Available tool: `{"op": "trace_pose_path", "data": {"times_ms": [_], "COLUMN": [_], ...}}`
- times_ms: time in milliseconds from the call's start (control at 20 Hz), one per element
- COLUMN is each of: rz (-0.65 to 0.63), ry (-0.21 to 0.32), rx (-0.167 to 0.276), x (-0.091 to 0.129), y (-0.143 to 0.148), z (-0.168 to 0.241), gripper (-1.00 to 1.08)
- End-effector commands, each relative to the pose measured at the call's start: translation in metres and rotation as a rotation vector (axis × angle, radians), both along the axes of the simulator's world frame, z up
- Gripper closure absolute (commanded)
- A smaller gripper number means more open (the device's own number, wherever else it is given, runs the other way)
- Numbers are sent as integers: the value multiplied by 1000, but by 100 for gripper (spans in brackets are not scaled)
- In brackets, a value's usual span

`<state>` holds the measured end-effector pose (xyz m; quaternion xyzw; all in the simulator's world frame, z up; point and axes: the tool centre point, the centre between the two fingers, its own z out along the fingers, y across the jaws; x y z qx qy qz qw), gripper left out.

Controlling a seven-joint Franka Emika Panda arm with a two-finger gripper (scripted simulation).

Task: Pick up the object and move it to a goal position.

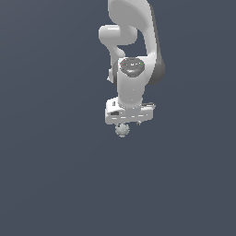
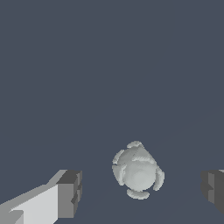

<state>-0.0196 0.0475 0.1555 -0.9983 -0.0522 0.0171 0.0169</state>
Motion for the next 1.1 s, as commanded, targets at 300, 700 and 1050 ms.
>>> {"op": "trace_pose_path", "data": {"times_ms": [300,700,1050], "rz": [116,316,499], "ry": [-9,-24,-35], "rx": [-5,-12,-17], "x": [-8,-22,-36], "y": [-5,-13,-19], "z": [-13,-34,-51], "gripper": [-92,-92,-92]}}
